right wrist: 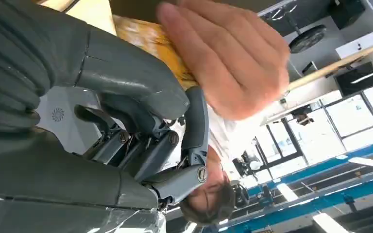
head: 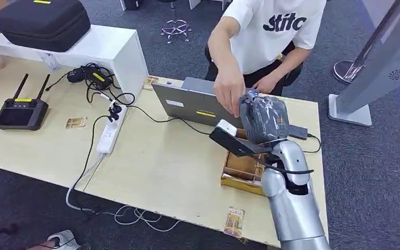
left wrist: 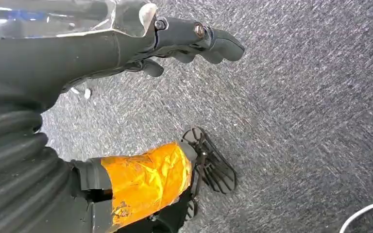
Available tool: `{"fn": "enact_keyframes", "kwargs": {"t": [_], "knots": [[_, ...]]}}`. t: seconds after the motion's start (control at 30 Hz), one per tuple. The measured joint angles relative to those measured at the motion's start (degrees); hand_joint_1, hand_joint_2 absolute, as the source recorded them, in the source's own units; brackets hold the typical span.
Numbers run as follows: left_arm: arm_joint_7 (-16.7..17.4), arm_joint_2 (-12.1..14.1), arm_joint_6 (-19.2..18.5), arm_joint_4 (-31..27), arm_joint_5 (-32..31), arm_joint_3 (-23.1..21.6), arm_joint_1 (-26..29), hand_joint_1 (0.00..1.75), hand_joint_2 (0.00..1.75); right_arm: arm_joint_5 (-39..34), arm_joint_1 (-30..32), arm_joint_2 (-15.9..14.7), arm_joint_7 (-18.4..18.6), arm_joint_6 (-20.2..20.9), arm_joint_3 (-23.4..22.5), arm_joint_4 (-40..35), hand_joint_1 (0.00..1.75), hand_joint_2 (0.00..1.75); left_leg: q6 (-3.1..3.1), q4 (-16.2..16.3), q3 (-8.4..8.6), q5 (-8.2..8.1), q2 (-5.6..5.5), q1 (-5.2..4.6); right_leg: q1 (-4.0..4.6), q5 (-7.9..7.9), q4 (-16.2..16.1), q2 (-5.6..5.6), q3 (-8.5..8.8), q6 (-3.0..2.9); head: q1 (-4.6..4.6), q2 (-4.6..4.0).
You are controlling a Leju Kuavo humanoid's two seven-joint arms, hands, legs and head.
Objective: Pass the card to the sensor for recognition and then transmit it.
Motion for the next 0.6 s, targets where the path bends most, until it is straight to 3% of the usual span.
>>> {"fn": "enact_keyframes", "kwargs": {"t": [0.03,0.07,0.4,0.5,0.6], "knots": [[-0.04,0.00,0.00,0.04,-0.02,-0.13,0.00,0.00,1.75,-0.11,-0.36,0.07,0.13,-0.04,0.00,0.53,1.75,1.75,0.00,0.00,0.00,0.00,0.00,0.00,0.00,0.00,0.00,0.00,0.00,0.00,0.00,0.00],[-0.09,0.00,0.00,0.13,-0.07,-0.22,-0.01,0.00,1.75,-0.50,-0.72,0.09,0.17,-0.17,0.00,1.20,0.00,1.75,0.00,0.00,0.00,0.01,0.00,0.00,0.00,0.00,0.00,0.00,0.00,0.00,0.00,0.00],[-0.59,-0.09,0.00,0.22,-0.48,-0.31,-0.02,0.00,1.75,-5.03,-0.12,0.11,-1.45,-5.62,-2.93,-0.41,0.00,1.75,0.00,0.03,-0.01,0.00,-0.01,-0.01,-0.01,0.00,-0.01,0.00,-0.07,0.00,0.00,0.00],[-0.59,-0.35,0.57,0.22,-0.81,-0.31,-0.02,0.00,1.75,-15.43,1.93,0.11,-5.38,-7.72,-7.96,-5.29,0.00,1.75,0.01,0.04,-0.04,0.00,-0.06,-0.02,-0.02,0.00,-0.03,-0.04,-0.10,0.00,0.00,0.00],[-0.39,-0.68,1.60,0.22,-1.31,-0.31,-0.05,0.00,1.75,-31.30,3.50,0.26,-8.05,-7.30,-17.35,-10.82,0.00,1.75,0.01,0.05,-0.08,-0.01,-0.14,-0.06,-0.06,-0.01,-0.05,-0.14,-0.07,0.03,0.00,0.00]]}}
